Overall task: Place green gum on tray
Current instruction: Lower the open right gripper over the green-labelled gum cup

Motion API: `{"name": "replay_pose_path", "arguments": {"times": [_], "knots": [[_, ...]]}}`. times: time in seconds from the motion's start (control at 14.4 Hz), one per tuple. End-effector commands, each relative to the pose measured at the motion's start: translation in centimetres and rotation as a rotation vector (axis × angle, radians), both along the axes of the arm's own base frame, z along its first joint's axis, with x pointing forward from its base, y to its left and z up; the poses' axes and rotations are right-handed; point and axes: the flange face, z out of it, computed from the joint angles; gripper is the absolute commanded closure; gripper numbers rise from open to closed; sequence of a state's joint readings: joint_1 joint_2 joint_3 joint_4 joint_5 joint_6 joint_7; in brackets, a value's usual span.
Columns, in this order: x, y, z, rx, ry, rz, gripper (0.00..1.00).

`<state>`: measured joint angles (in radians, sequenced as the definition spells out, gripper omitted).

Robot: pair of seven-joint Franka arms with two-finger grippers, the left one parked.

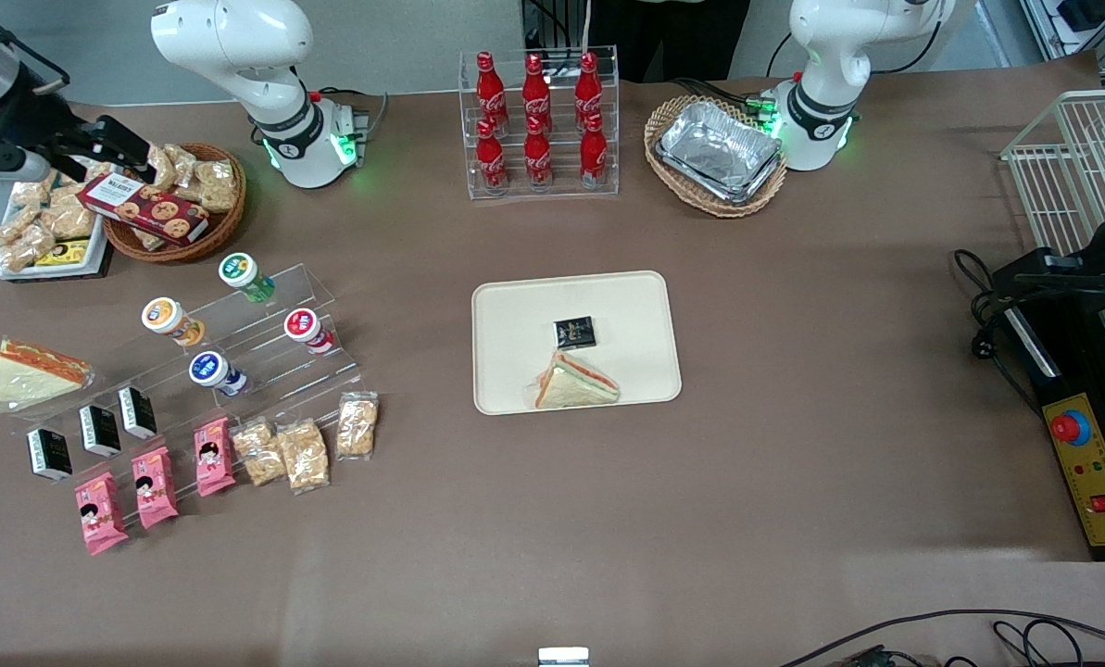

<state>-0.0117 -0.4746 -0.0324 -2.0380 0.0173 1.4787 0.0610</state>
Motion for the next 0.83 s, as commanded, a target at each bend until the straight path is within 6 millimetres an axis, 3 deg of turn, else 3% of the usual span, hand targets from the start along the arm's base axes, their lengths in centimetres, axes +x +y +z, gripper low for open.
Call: {"name": "replay_pose_path", "arguments": {"times": [0.0,0.35,0.76], "knots": [[-0.3,0.9,-1.1,0.014,-0.002,-0.022,0.0],[-0.1,1.0,-5.6,0.015,-0.018,-0.025,0.0],[1.2,1.0,-13.1,0.012,0.001,-0.033,0.0]]}}
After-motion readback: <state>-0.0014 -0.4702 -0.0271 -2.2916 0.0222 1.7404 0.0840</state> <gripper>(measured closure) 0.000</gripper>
